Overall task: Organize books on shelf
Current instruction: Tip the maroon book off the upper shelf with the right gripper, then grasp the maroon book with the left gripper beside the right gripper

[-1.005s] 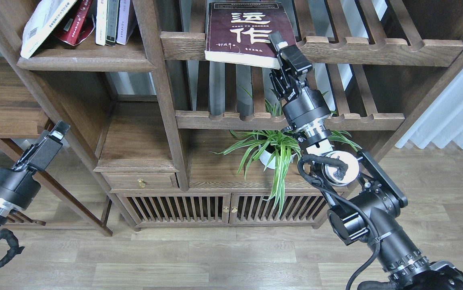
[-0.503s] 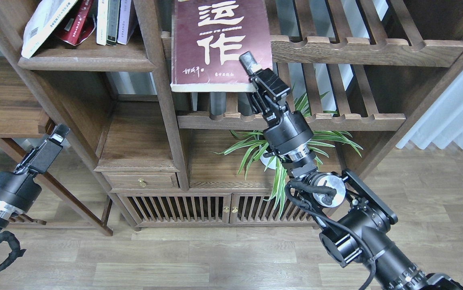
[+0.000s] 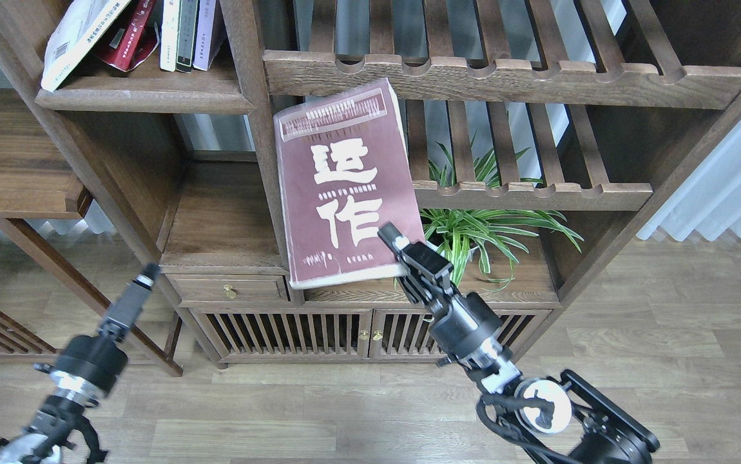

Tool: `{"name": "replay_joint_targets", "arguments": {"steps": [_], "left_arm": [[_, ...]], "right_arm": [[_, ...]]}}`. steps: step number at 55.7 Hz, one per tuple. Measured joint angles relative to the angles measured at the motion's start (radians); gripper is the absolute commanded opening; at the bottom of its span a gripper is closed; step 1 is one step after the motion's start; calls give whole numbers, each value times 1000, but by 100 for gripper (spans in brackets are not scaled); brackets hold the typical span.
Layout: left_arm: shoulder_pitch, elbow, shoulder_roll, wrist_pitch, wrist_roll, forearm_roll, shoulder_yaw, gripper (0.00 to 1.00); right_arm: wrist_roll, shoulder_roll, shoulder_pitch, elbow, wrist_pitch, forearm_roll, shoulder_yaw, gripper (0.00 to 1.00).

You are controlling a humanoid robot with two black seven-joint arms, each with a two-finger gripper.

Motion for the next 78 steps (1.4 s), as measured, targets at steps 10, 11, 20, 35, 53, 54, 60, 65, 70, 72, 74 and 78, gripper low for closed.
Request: {"name": "replay_joint_targets", "arguments": {"steps": [10, 11, 20, 35, 53, 54, 60, 65, 70, 72, 74, 78], "left_arm": [[32, 10, -55, 0, -5, -68, 82, 100], [34, 10, -60, 0, -5, -80, 90, 100], [42, -5, -83, 0, -6, -251, 199, 100], [42, -34, -82, 0, -22, -388, 290, 100], [41, -35, -86, 0, -43, -408, 368, 99], [41, -35, -86, 0, -44, -409, 374, 99], [39, -31, -86, 0, -54, -417, 411, 97], [35, -28, -86, 0, -61, -419, 433, 93], [33, -28, -90, 0, -63, -419, 448, 77], [33, -28, -91, 0, -63, -419, 451, 67], [32, -28, -92, 0, -63, -419, 454, 50], [30, -28, -92, 0, -63, -419, 465, 2]], "right_arm": [[-14, -6, -37, -47, 0, 4, -17, 6], [-15, -6, -41, -49, 0, 4, -22, 6], [-19, 2, -72, -84, 0, 4, -84, 6], [-36, 40, -94, -102, 0, 7, -102, 7], [-65, 112, -131, -100, 0, -1, -154, 6], [-66, 114, -135, -100, 0, -2, -155, 6], [-68, 119, -159, -100, 0, -12, -174, 7], [-68, 119, -178, -100, 0, -25, -193, 7], [-69, 120, -199, -98, 1, -50, -202, 7], [-69, 120, -202, -98, 1, -52, -203, 7], [-70, 120, -205, -98, 1, -55, -204, 7], [-70, 120, -209, -98, 1, -56, -204, 7]]}}
